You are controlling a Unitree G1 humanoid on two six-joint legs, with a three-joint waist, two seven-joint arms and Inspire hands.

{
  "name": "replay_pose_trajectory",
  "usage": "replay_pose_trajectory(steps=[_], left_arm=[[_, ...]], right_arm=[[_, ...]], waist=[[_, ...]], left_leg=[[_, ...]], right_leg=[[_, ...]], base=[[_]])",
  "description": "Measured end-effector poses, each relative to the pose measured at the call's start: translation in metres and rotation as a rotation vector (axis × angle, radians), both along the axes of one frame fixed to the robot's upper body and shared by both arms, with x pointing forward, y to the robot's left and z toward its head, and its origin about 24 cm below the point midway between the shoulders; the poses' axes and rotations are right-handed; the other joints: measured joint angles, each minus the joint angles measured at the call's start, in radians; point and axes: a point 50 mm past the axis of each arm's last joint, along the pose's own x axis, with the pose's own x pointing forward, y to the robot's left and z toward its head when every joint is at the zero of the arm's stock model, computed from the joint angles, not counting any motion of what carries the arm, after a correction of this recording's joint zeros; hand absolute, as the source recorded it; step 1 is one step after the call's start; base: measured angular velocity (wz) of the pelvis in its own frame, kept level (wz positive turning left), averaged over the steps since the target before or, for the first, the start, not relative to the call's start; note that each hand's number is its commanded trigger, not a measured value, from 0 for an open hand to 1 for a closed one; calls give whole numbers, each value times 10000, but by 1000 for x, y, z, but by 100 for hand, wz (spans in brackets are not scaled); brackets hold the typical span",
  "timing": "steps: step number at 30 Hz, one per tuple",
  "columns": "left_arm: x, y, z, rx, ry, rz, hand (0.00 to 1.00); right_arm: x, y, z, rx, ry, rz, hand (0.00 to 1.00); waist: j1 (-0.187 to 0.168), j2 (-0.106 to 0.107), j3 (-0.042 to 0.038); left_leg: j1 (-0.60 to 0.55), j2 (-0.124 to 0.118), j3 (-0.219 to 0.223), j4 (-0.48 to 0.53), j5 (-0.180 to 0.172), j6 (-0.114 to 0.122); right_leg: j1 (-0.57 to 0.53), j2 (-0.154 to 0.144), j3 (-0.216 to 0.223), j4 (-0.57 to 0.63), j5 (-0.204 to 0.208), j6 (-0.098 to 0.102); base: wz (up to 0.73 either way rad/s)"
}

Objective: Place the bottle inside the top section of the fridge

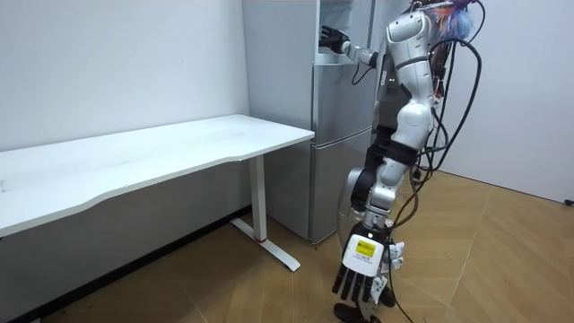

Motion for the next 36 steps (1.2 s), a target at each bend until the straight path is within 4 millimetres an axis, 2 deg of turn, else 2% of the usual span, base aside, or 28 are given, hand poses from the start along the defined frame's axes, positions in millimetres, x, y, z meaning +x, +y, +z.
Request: replay_pose_trajectory(steps=[2, 7, 10, 14, 22, 25, 31, 36], left_arm=[[0, -3, -1, -17, 16, -86, 0], [9, -5, -3, 17, -66, -595, 0], [9, -6, -3, 1, -85, -596, 0], [5, -7, -5, 4, 65, -493, 0], [5, -10, -8, 230, 99, -390, 0], [2, -15, -10, 106, 162, -318, 0], [-2, -18, -11, 43, 204, -298, 0], [-1, -17, -10, 116, 16, -210, 0]], right_arm=[[-2, 6, 7, -113, -347, 194, 0], [-21, 22, 25, -911, -1311, 621, 0], [-29, 34, 28, -1162, -1586, 1122, 0], [-32, 39, 32, -1253, -1782, 1329, 0], [-44, 53, 47, -1652, -2740, 1546, 0], [-49, 57, 48, -1844, -3158, 1501, 0], [-74, 66, 42, -1706, -3723, 1755, 0], [-93, 73, 41, -2783, -4050, 1379, 0]], waist=[[-142, 4, 3], [-163, 63, 33], [-164, 111, 63], [-406, 124, 58], [-446, 102, 42], [-452, 103, 38], [-474, 117, 32], [-618, 164, 5]], left_leg=[[8, -9, 1, -28, 0, 1], [40, 3, 77, -82, -3, 1], [148, 29, 285, -159, -6, -2], [173, 20, 343, -167, -14, 13], [191, 24, 366, -198, -22, 9], [236, 44, 446, -198, -56, 15], [290, 67, 500, -200, -113, 21], [262, 67, 573, -172, -148, 33]], right_leg=[[9, 6, 63, -4, -7, 11], [-31, 41, 335, -3, -15, 26], [-47, 81, 545, 6, -15, 25], [-82, 104, 684, 22, -15, 24], [-188, 163, 1060, 49, -10, 17], [-185, 184, 1119, 49, -9, 15], [-138, 140, 1127, 51, -12, 20], [-231, 133, 1145, 66, -15, 25]], base=[[0], [-4], [-19], [-9], [-9], [-7], [-2], [-5]])
